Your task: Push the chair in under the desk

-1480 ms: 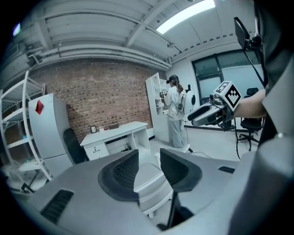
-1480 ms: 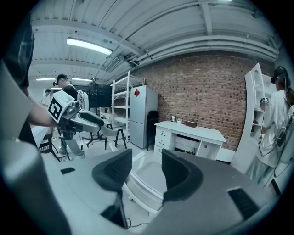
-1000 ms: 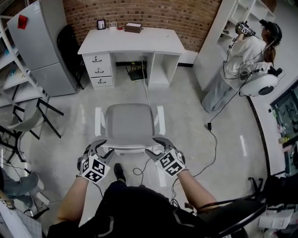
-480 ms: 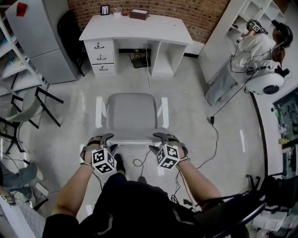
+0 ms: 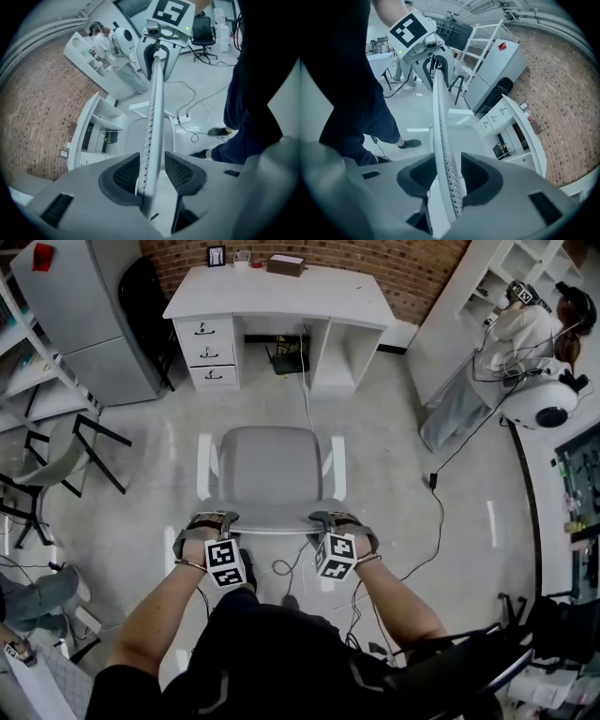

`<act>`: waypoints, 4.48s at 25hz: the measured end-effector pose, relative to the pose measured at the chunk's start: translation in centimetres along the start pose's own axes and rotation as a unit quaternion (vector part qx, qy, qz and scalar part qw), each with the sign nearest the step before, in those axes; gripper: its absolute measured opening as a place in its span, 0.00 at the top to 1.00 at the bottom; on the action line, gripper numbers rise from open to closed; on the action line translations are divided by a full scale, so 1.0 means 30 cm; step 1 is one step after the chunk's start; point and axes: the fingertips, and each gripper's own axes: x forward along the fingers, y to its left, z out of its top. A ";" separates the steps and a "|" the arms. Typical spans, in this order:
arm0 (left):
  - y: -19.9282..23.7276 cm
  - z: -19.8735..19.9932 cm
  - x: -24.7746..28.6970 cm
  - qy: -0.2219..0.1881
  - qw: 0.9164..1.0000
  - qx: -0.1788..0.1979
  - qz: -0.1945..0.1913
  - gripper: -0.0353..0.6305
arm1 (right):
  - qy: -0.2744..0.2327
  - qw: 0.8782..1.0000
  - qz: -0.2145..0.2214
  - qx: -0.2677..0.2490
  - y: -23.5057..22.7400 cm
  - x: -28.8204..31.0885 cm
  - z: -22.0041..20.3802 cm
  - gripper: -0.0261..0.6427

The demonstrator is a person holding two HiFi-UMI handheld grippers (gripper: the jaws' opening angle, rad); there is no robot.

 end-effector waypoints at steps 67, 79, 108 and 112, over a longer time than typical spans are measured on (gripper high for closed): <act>0.420 -0.251 0.253 -0.023 0.994 0.094 -0.060 0.93 | 0.100 0.994 0.039 0.008 -0.362 0.338 0.151 0.88; 0.546 -0.288 0.324 -0.020 0.993 0.102 -0.058 0.93 | 0.101 0.994 0.035 0.015 -0.476 0.409 0.174 0.88; 0.977 -0.240 0.566 0.006 0.995 0.084 -0.053 0.93 | 0.096 0.995 0.039 0.000 -0.940 0.576 0.111 0.89; 1.024 -0.229 0.601 0.010 0.995 0.080 -0.057 0.93 | 0.095 0.995 0.040 -0.002 -0.996 0.596 0.096 0.89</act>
